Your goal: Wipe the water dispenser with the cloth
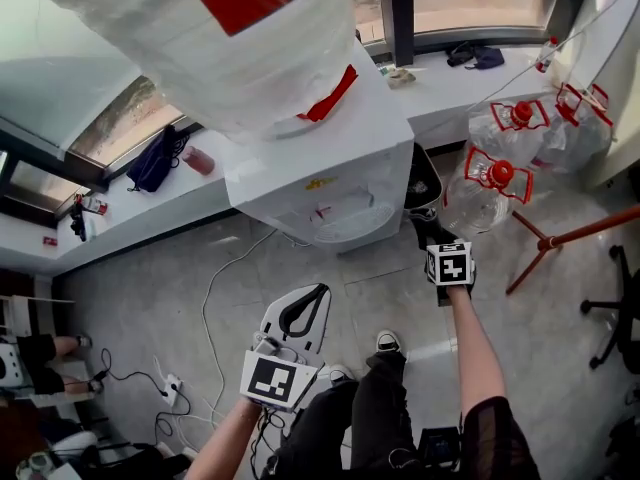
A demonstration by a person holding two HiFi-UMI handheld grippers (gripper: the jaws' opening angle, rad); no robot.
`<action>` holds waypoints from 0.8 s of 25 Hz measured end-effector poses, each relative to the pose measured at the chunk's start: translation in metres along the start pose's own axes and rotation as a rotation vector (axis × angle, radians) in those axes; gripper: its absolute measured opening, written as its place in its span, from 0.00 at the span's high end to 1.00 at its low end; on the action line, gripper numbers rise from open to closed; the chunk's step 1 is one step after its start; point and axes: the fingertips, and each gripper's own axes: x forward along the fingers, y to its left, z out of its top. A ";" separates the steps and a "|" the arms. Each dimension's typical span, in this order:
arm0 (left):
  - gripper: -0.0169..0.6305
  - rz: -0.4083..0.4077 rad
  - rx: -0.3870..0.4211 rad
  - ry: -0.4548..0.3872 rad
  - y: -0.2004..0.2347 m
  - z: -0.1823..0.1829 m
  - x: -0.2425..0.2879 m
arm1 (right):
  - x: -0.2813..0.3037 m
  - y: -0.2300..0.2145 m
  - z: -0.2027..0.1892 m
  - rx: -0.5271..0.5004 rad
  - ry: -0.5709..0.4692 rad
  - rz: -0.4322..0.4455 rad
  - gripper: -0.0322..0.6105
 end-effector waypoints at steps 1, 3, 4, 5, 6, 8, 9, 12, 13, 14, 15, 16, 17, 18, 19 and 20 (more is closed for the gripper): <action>0.94 -0.002 -0.004 -0.005 0.000 0.007 -0.004 | -0.012 0.004 0.004 0.002 -0.010 0.011 0.78; 0.94 -0.001 -0.013 -0.018 0.001 0.022 -0.015 | -0.039 0.015 0.015 0.004 -0.033 0.042 0.78; 0.94 0.000 -0.018 -0.025 0.002 0.029 -0.022 | -0.054 0.021 0.020 0.006 -0.042 0.058 0.78; 0.94 0.002 -0.022 -0.031 0.003 0.036 -0.029 | -0.069 0.027 0.025 0.008 -0.050 0.072 0.78; 0.94 0.003 -0.022 -0.037 0.005 0.042 -0.037 | -0.085 0.033 0.030 0.010 -0.058 0.086 0.78; 0.94 0.004 -0.016 -0.043 0.007 0.054 -0.053 | -0.118 0.047 0.041 0.017 -0.075 0.115 0.78; 0.94 0.004 -0.010 -0.045 0.008 0.060 -0.062 | -0.136 0.054 0.046 0.023 -0.084 0.130 0.78; 0.94 0.005 -0.002 -0.050 0.010 0.074 -0.094 | -0.189 0.078 0.057 0.045 -0.109 0.181 0.78; 0.94 0.004 -0.003 -0.051 0.010 0.079 -0.106 | -0.207 0.087 0.061 0.052 -0.118 0.197 0.78; 0.94 0.004 -0.001 -0.051 0.011 0.083 -0.118 | -0.226 0.096 0.066 0.056 -0.128 0.213 0.78; 0.94 0.006 0.003 -0.051 0.011 0.088 -0.130 | -0.244 0.105 0.070 0.054 -0.137 0.228 0.78; 0.94 0.010 0.005 -0.052 0.011 0.093 -0.141 | -0.261 0.114 0.075 0.046 -0.145 0.241 0.78; 0.94 0.014 0.003 -0.056 0.011 0.097 -0.152 | -0.278 0.123 0.080 0.032 -0.153 0.252 0.78; 0.94 0.018 -0.004 -0.063 0.010 0.101 -0.164 | -0.295 0.132 0.085 0.016 -0.163 0.261 0.78; 0.94 0.023 -0.012 -0.071 0.010 0.104 -0.175 | -0.310 0.140 0.090 0.000 -0.175 0.268 0.78; 0.94 0.027 -0.018 -0.079 0.009 0.106 -0.186 | -0.324 0.148 0.095 -0.013 -0.190 0.274 0.78</action>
